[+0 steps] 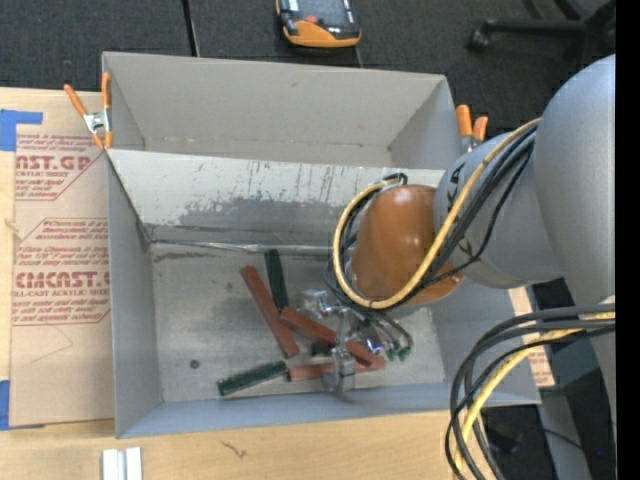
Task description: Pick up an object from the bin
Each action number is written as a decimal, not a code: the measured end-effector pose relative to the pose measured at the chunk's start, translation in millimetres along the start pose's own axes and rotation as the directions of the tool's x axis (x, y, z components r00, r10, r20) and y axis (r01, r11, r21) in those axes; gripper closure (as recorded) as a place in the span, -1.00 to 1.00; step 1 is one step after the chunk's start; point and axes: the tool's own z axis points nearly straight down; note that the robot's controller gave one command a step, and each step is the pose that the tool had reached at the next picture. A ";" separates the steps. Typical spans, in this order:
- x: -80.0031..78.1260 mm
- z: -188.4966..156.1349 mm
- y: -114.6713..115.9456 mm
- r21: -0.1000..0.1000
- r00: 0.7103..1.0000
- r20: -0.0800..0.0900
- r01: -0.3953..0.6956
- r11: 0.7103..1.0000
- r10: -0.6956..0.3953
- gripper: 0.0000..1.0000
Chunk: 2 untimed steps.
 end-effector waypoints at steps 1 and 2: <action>10.1 -3.5 -43.6 -0.001 0.985 -0.002 0.174 0.985 -0.174 -1.00; -6.3 1.2 -0.1 -0.001 0.999 -0.001 0.048 0.999 -0.048 1.00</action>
Offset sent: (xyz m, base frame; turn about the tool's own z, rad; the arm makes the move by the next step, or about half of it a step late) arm 0.0060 -0.0005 -0.0011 -0.0462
